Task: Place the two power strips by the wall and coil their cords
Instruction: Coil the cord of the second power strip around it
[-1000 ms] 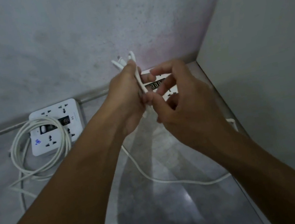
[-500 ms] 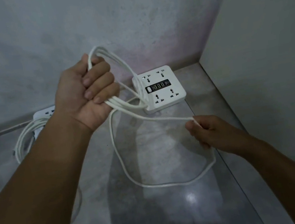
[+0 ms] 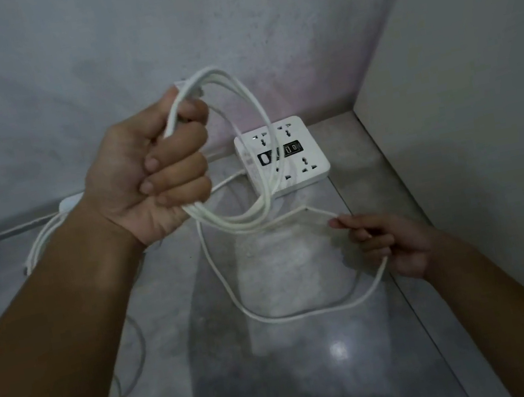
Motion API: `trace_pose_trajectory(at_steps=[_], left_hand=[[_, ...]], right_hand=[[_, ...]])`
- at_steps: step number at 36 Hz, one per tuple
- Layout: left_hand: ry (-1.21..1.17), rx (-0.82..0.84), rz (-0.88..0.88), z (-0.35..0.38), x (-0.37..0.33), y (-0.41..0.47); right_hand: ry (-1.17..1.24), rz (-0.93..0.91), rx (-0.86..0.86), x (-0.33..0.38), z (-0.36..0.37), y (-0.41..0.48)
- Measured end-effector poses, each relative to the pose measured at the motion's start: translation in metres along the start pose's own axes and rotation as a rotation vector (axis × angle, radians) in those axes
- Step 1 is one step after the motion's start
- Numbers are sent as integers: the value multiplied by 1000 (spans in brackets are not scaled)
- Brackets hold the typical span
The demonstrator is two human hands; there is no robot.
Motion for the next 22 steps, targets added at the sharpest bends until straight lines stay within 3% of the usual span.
trace_pose_trajectory(at_steps=[4,9,14,19,22], left_hand=[[236,-117,-97,3,20,11],[499,-316,-171,1,39,19],[735,-452,-197,2,53,30],[955,-570,-170,9,56,39],[1163,-657,-158,11,57,45]], right_hand=[[93,-1,-149,16,29,4],[365,-82,-31,45,77,-2],[201,-256,70,61,117,-23],[-1,-491,-101,80,116,-34],[8,-558,-107,89,121,-41]])
Point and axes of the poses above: each hand's wrist, its own y-axis towards the middle knuckle, its own z-axis out of the palm, x = y × z, the point moved 8 cm from there along y, towards the middle knuckle, and after that the axes turned 15 degrees about y, right-handed, at the moved point
